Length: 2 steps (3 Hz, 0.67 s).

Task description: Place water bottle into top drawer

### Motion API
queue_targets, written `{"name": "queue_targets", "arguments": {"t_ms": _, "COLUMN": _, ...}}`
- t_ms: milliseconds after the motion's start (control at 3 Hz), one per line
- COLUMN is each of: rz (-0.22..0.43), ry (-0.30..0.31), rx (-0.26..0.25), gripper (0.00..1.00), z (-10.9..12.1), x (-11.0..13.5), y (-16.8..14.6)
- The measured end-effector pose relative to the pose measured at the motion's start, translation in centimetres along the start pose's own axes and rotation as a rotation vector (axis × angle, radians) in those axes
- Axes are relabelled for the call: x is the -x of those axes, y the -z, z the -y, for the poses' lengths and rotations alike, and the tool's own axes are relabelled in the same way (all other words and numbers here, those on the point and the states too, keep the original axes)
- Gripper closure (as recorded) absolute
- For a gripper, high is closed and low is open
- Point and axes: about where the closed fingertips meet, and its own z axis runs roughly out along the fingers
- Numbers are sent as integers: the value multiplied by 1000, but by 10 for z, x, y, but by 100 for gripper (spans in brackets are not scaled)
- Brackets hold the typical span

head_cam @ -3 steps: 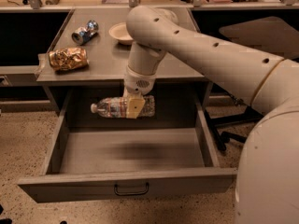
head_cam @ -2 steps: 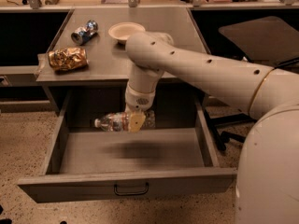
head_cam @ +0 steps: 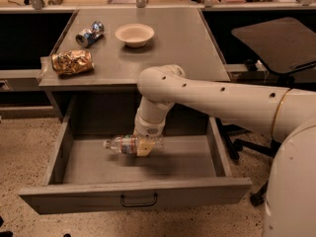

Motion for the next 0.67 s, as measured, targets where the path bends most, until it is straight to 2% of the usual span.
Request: {"name": "queue_targets", "arguments": {"t_ms": 667, "rz": 4, "ry": 2, "rx": -10, "gripper": 34, "z": 1, "x": 1, "y": -3}}
